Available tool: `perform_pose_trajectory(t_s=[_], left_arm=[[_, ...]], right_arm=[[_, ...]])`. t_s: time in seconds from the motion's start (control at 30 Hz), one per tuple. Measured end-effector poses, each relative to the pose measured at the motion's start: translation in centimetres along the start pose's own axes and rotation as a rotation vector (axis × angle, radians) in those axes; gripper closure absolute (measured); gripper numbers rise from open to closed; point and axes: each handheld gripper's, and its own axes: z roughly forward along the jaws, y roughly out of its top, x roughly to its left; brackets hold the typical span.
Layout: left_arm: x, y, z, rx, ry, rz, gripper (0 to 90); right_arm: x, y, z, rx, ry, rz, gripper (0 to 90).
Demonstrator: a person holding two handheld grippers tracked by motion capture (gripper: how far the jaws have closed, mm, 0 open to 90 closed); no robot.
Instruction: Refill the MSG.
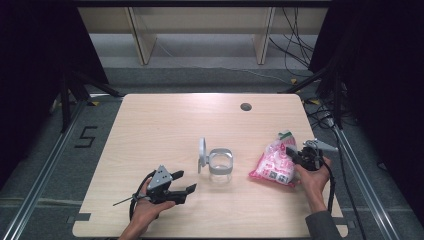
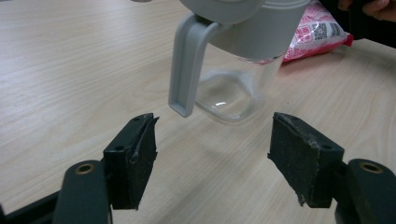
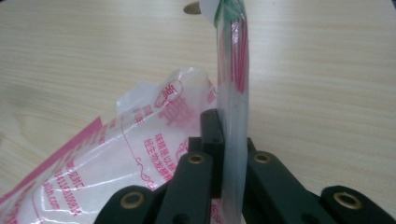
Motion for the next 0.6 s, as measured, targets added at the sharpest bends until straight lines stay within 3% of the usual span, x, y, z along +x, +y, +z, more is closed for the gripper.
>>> perform_pose_trajectory(t_s=[0.03,0.07,0.1,0.13,0.2,0.23,0.3,0.33,0.37,0.43,0.5,0.53,0.6], left_arm=[[0.0,0.0,0.1,-0.002,-0.006,0.002,31.0],[-0.1,0.0,0.0,0.002,0.0,0.007,31.0],[-0.1,-0.1,0.1,-0.004,-0.009,-0.003,31.0],[-0.1,-0.1,0.1,-0.005,-0.01,-0.006,31.1],[-0.3,-0.2,0.2,0.006,-0.015,0.0,31.5],[-0.4,-0.3,0.3,0.006,-0.02,-0.005,31.6],[-0.5,-0.3,0.4,0.015,-0.021,-0.002,31.5],[-0.6,-0.4,0.4,0.014,-0.022,0.0,31.5],[-0.7,-0.4,0.4,0.008,-0.025,-0.004,31.6],[-0.8,-0.4,0.5,0.007,-0.032,0.001,31.6],[-1.0,-0.4,0.6,0.012,-0.039,0.0,31.6],[-1.1,-0.4,0.6,0.017,-0.042,0.001,31.6],[-1.2,-0.4,0.7,0.017,-0.039,0.003,31.7]], right_arm=[[0.1,0.1,-0.1,-0.01,-0.017,0.011,90.0],[0.0,0.3,-0.2,-0.04,0.009,-0.018,90.0],[0.4,0.3,-0.6,-0.05,0.025,0.011,90.0],[0.1,0.4,-0.8,-0.063,0.04,-0.032,90.0],[0.8,0.5,-1.6,-0.102,0.085,0.019,90.0],[0.7,0.7,-2.2,-0.103,0.099,-0.018,90.0],[1.4,0.8,-3.2,-0.126,0.116,0.01,90.0],[1.5,0.8,-3.4,-0.157,0.148,0.003,90.0],[1.8,0.9,-3.7,-0.169,0.15,0.003,90.0],[2.4,1.2,-4.1,-0.187,0.169,-0.001,90.0],[3.5,1.5,-4.9,-0.173,0.19,0.039,90.0],[3.7,1.8,-5.0,-0.185,0.188,0.002,90.0],[4.6,2.0,-5.6,-0.189,0.201,0.011,90.0]])
